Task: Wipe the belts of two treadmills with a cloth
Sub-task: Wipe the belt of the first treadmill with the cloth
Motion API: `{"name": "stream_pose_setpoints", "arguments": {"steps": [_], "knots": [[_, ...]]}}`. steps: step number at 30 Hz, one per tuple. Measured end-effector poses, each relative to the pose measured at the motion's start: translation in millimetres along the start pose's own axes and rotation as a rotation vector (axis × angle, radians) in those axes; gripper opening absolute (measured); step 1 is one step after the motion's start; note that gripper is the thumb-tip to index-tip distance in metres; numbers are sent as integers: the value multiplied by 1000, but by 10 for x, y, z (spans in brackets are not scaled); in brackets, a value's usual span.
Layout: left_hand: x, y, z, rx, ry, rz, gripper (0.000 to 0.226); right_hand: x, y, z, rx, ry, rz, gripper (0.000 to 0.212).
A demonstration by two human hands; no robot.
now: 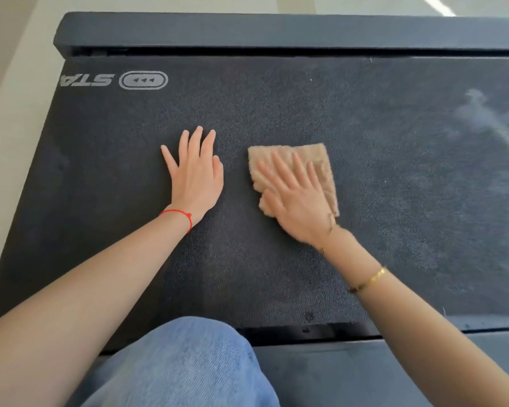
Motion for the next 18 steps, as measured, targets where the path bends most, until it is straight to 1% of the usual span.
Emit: {"name": "stream_pose_setpoints", "arguments": {"steps": [2, 4, 7, 10, 12, 15, 17, 18], "knots": [[131, -133, 30, 0, -3, 29, 52, -121, 271, 60, -20, 10, -125, 54], [220, -260, 68, 1, 4, 35, 52, 13, 257, 28, -17, 2, -139, 53], [244, -351, 147, -8, 24, -28, 53, 432, -172, -130, 39, -4, -9, 53], [265, -334, 187, 13, -53, -48, 55, 943, -831, -330, 66, -20, 166, 53], [261, -339, 191, 29, -74, -57, 55, 1144, -1310, -449, 67, -24, 245, 53], [275, -352, 207, 35, -95, -55, 56, 1041, -1926, -561, 44, -46, 287, 54], [276, -357, 212, 37, -102, -54, 57, 712, -2168, -536, 9, -43, 233, 53], [271, -360, 210, 38, -104, -55, 57, 496, -2210, -501, -8, -31, 173, 53]]}}
Point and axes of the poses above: each hand's wrist, its own y-axis away from the middle knuckle, its own z-axis out of the palm, x = y × z, the point moved 10 cm from there along -y, towards the middle knuckle, and after that the axes turned 9 degrees about z, right-handed, at the moved point
